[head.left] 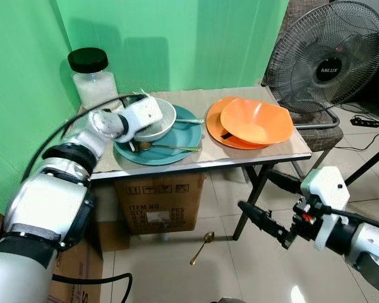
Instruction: Setting the table
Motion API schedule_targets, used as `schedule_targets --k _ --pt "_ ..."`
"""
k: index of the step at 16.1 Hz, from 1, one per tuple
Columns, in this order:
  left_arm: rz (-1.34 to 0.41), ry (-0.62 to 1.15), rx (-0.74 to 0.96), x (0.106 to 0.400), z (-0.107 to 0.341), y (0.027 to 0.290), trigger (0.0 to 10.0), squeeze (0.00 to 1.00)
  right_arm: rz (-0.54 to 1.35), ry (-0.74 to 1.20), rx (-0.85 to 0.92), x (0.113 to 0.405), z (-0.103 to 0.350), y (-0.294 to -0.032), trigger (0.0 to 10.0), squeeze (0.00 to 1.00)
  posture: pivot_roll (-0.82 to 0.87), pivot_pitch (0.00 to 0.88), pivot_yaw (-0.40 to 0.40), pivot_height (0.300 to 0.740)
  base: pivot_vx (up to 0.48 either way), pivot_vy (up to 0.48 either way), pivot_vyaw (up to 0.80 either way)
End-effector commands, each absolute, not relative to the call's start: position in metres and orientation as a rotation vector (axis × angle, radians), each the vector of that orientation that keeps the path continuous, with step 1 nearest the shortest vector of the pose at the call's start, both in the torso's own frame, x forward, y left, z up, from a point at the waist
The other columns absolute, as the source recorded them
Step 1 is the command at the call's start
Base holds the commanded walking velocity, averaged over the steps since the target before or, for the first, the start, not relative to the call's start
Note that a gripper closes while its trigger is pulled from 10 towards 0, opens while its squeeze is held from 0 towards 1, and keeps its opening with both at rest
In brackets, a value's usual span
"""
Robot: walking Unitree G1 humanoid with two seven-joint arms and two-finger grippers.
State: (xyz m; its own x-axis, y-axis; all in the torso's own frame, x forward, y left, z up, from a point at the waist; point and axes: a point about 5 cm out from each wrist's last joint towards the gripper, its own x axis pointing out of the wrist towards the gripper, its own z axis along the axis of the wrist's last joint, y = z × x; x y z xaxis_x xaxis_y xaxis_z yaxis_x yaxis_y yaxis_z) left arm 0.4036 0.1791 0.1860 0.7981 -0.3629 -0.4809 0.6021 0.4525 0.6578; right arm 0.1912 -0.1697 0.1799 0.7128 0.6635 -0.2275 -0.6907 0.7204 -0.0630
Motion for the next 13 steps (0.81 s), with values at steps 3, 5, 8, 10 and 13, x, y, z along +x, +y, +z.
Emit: schedule_targets --k 3,5,8,10,13 --pt "-0.561 0.055 0.839 0.414 0.241 0.17 0.0 0.0 0.741 0.151 -0.129 0.2 0.178 -0.164 10.0 0.0 -0.19 0.0 0.011 0.74 0.0 0.0 0.0" --pt "-0.581 -0.03 0.784 0.415 0.256 0.162 0.0 0.0 0.718 0.13 -0.126 0.203 0.178 -0.162 10.0 0.0 -0.17 0.0 0.018 0.74 0.0 0.0 0.0" --pt "-0.581 -0.03 0.784 0.415 0.256 0.162 0.0 0.0 0.718 0.13 -0.126 0.203 0.178 -0.162 10.0 0.0 -0.17 0.0 0.018 0.74 0.0 0.0 0.0" --pt "-0.581 -0.03 0.784 0.415 0.256 0.162 0.0 0.0 0.718 0.13 -0.126 0.203 0.178 -0.162 10.0 0.0 -0.17 0.0 0.018 0.74 0.0 0.0 0.0" --pt "-0.581 -0.03 0.784 0.415 0.256 0.162 0.0 0.0 0.718 0.13 -0.126 0.203 0.178 -0.162 10.0 0.0 -0.17 0.0 0.018 0.74 0.0 0.0 0.0"
